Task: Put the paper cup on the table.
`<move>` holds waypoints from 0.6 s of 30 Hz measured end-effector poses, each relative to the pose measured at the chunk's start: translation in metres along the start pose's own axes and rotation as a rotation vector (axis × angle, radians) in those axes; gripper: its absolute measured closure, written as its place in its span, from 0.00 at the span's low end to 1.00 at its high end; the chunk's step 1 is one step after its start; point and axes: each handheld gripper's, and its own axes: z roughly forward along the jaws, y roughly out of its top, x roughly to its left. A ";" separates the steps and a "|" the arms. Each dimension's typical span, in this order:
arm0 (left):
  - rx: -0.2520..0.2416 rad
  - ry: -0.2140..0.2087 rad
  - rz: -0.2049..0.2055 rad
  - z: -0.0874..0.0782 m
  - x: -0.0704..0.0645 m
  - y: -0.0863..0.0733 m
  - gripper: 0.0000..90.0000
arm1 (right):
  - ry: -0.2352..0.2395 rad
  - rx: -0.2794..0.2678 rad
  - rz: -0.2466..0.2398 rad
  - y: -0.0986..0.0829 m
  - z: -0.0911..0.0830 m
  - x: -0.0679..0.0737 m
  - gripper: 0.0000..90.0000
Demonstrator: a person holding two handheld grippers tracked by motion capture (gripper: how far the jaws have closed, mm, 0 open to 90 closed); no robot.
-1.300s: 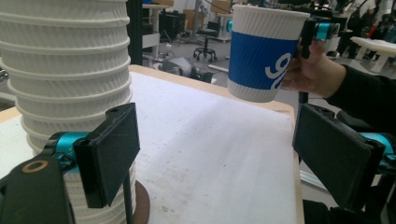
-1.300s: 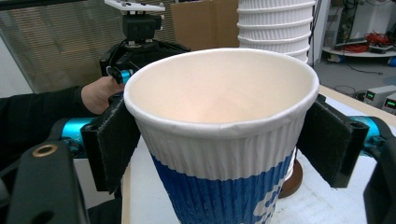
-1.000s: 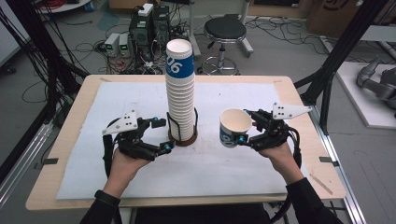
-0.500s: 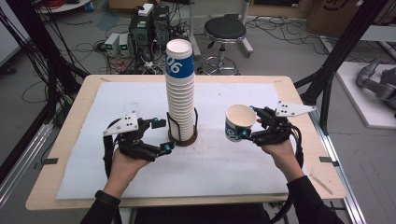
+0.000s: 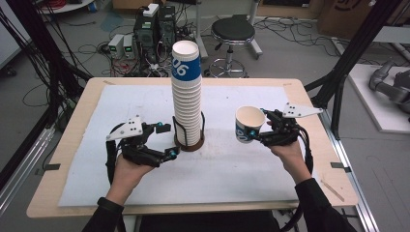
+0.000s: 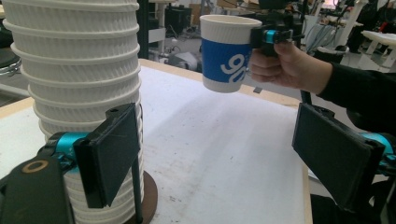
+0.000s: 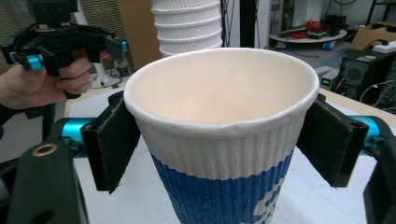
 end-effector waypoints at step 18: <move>0.017 0.005 0.001 0.000 0.001 -0.002 0.17 | -0.055 -0.002 0.052 -0.015 0.012 -0.022 0.21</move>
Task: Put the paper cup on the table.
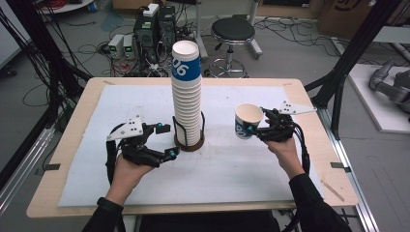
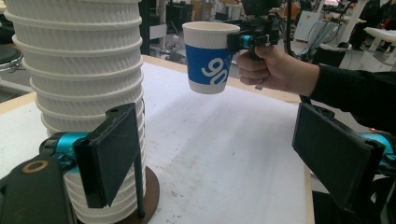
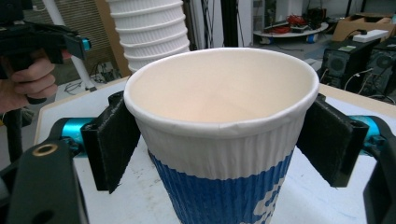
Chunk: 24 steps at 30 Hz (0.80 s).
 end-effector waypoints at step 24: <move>0.012 -0.010 -0.002 0.004 -0.001 -0.003 0.17 | -0.094 0.013 0.070 -0.022 0.019 -0.021 0.22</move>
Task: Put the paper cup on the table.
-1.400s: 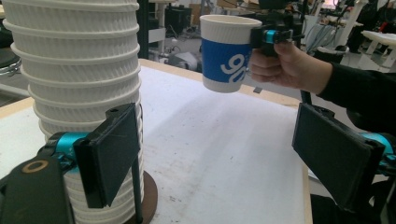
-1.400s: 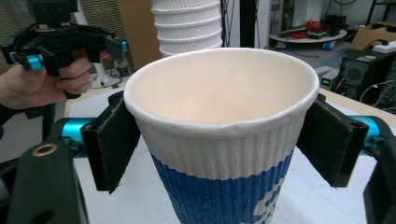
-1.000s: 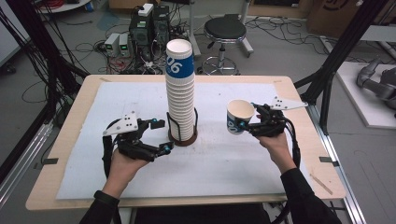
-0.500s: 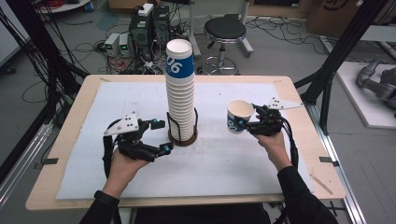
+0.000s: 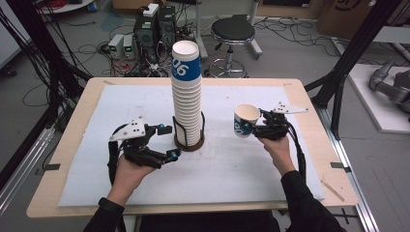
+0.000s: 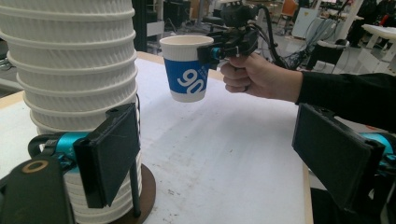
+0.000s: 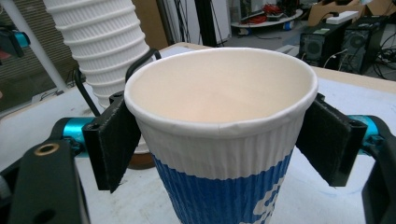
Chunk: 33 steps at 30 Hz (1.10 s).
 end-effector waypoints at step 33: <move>0.009 -0.007 0.000 0.004 -0.001 -0.003 0.17 | -0.128 0.053 0.012 -0.031 0.017 -0.019 0.22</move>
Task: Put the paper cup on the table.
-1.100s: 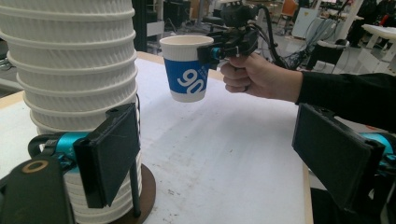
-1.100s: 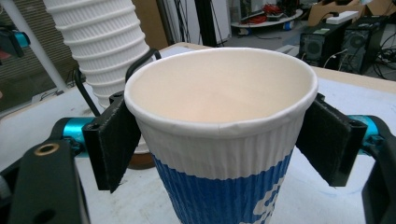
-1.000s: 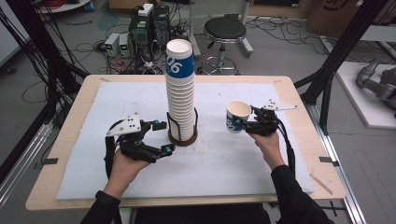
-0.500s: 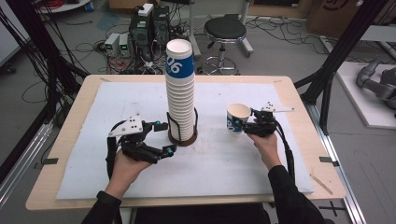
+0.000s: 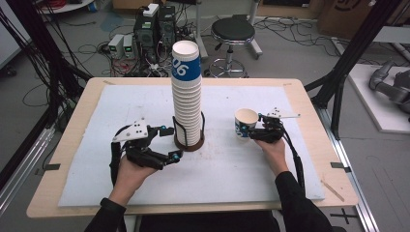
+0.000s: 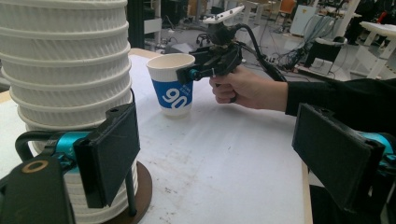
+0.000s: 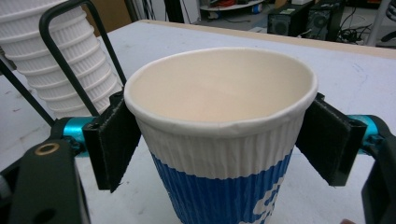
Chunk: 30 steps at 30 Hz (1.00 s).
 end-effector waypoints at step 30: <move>0.006 -0.009 0.000 0.003 0.001 -0.001 0.17 | -0.051 0.086 -0.003 -0.006 -0.004 0.002 0.17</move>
